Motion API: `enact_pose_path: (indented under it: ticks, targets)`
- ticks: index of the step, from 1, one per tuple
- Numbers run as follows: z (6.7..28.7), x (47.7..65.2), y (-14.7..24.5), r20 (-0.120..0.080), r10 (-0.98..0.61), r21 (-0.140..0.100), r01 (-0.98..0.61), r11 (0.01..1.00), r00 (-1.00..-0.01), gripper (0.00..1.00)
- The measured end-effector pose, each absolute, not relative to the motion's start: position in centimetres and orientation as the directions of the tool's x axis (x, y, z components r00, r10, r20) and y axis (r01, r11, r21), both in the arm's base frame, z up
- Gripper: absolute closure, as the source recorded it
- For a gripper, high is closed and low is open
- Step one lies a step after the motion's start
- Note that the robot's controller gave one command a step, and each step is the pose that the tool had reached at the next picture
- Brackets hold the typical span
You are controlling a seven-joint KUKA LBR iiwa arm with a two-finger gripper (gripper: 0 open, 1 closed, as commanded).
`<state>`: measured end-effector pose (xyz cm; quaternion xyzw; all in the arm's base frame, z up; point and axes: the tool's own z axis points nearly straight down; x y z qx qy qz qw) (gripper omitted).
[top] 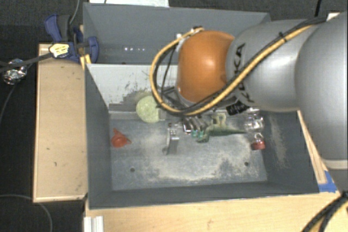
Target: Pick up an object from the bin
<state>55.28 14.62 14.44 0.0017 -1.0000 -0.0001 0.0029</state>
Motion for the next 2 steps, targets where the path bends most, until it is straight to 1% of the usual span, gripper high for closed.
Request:
enact_pose_path:
  ticks: [1, 2]
  targets:
    - [14.9, 55.5, 14.6, -0.002, 0.000, 0.001, 0.000, 1.000, -1.000, 0.00]
    - [8.7, 58.8, 8.1, -0.003, -0.056, 0.002, -0.056, 0.998, -0.998, 0.00]
